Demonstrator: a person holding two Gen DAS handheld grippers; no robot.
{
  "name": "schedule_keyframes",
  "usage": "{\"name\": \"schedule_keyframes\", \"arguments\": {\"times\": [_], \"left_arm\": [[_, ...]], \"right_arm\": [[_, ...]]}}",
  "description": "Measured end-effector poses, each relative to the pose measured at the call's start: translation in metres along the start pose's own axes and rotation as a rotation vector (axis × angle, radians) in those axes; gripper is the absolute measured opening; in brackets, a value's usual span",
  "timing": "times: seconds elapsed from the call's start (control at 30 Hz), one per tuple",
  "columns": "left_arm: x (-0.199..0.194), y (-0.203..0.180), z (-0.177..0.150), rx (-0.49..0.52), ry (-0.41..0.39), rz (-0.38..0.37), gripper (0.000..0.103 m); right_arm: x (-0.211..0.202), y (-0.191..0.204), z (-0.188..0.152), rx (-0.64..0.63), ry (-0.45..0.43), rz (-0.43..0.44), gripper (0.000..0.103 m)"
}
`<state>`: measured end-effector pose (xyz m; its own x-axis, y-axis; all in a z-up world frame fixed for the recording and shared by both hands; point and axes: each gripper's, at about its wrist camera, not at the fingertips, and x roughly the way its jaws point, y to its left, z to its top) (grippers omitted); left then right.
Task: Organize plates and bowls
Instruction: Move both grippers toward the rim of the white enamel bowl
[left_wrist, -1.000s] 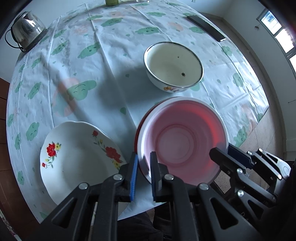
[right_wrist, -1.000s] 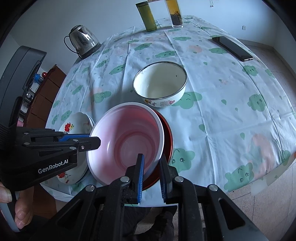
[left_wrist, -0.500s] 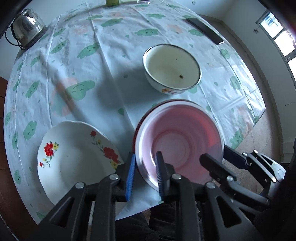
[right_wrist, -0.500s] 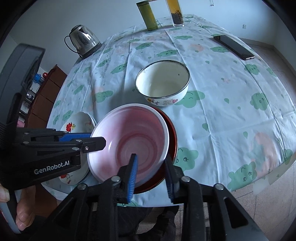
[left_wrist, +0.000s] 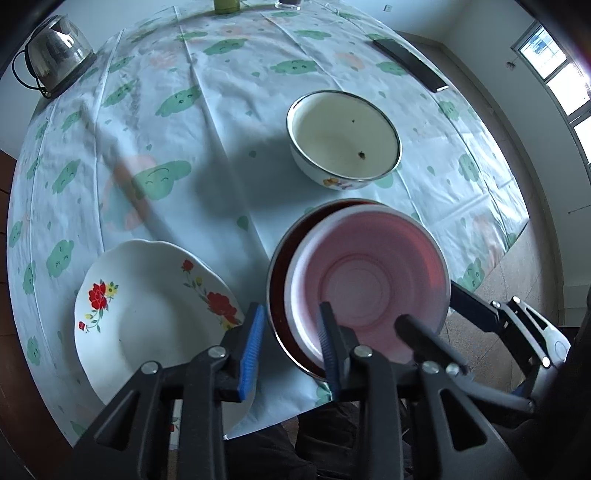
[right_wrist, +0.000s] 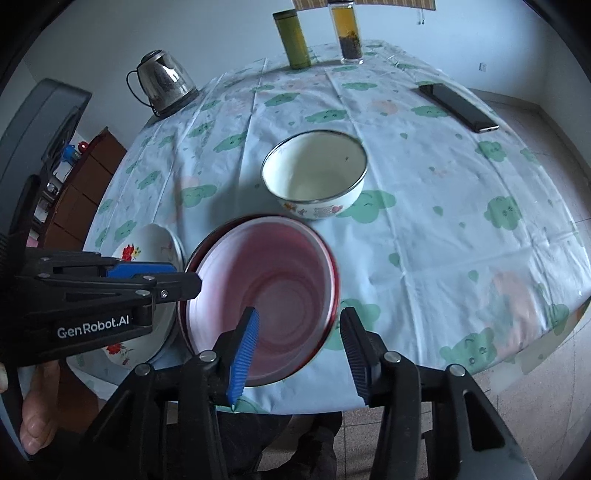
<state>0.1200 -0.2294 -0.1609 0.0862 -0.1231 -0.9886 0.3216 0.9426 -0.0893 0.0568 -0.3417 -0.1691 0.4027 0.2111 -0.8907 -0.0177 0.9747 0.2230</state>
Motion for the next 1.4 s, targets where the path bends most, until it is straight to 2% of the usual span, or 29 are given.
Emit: {"name": "schedule_keyframes", "arguments": {"times": [0.07,0.27,0.37,0.43,0.53,0.9,1.1,1.4], "left_arm": [[0.000,0.000,0.000,-0.002,-0.002,0.002,0.030],[0.000,0.003,-0.002,-0.017,-0.005,-0.004,0.033],[-0.001,0.004,-0.002,-0.021,-0.007,-0.003,0.037],[0.000,0.003,-0.002,-0.022,-0.006,-0.004,0.038],[0.000,0.003,-0.002,-0.021,-0.004,-0.004,0.039],[-0.003,0.010,0.002,-0.028,-0.027,0.004,0.041],[-0.007,0.018,0.011,-0.036,-0.041,0.008,0.041],[-0.009,0.029,0.030,-0.046,-0.047,0.004,0.041]], "right_arm": [[-0.002,0.004,0.000,-0.023,-0.014,-0.006,0.051],[-0.009,-0.009,0.004,0.015,-0.056,-0.052,0.052],[-0.007,-0.007,0.003,0.016,-0.052,-0.041,0.052],[-0.002,0.004,0.002,-0.041,-0.029,-0.007,0.052],[0.002,0.013,-0.002,-0.070,-0.026,-0.012,0.052],[-0.003,0.000,0.001,-0.006,-0.051,-0.008,0.052],[-0.012,-0.008,0.009,0.043,-0.098,-0.003,0.052],[-0.006,-0.024,0.022,0.137,-0.088,-0.007,0.052]]}}
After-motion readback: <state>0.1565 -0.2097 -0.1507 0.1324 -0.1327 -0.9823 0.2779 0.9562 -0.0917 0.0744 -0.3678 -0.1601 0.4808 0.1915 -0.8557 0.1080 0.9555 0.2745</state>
